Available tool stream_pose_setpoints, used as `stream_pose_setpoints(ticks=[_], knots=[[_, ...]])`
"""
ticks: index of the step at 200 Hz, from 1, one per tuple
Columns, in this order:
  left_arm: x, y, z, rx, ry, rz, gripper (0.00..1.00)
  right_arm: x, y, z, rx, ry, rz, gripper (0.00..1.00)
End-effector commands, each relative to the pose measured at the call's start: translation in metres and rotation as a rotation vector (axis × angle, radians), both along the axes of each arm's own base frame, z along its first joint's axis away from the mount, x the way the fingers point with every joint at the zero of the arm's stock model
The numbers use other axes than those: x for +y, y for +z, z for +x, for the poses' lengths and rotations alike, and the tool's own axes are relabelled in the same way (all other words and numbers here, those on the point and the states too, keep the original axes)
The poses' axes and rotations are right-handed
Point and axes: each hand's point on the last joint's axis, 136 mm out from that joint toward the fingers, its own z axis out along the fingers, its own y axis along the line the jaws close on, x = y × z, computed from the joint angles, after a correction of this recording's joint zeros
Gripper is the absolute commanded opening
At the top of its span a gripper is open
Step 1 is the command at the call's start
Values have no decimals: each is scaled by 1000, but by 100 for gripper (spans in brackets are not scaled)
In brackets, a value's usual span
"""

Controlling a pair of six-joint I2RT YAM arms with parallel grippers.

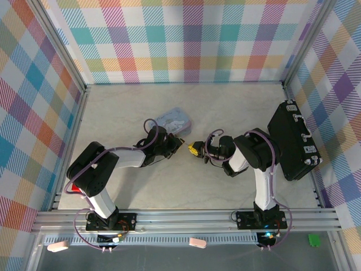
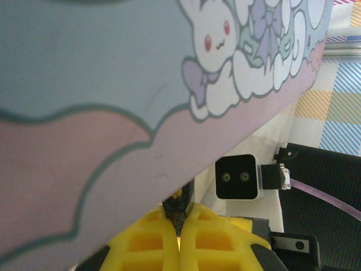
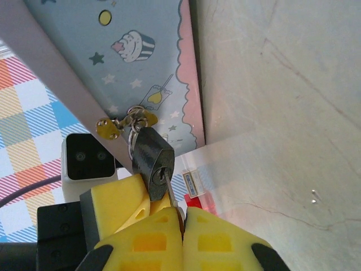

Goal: Unlock a padlock with a key

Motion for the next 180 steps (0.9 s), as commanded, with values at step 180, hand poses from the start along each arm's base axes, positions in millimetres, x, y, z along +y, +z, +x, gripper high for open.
stream_pose_setpoints(ticks=[180], knots=[[-13, 28, 0, -46, -30, -111, 1, 14, 28, 7, -46, 31, 65, 0]])
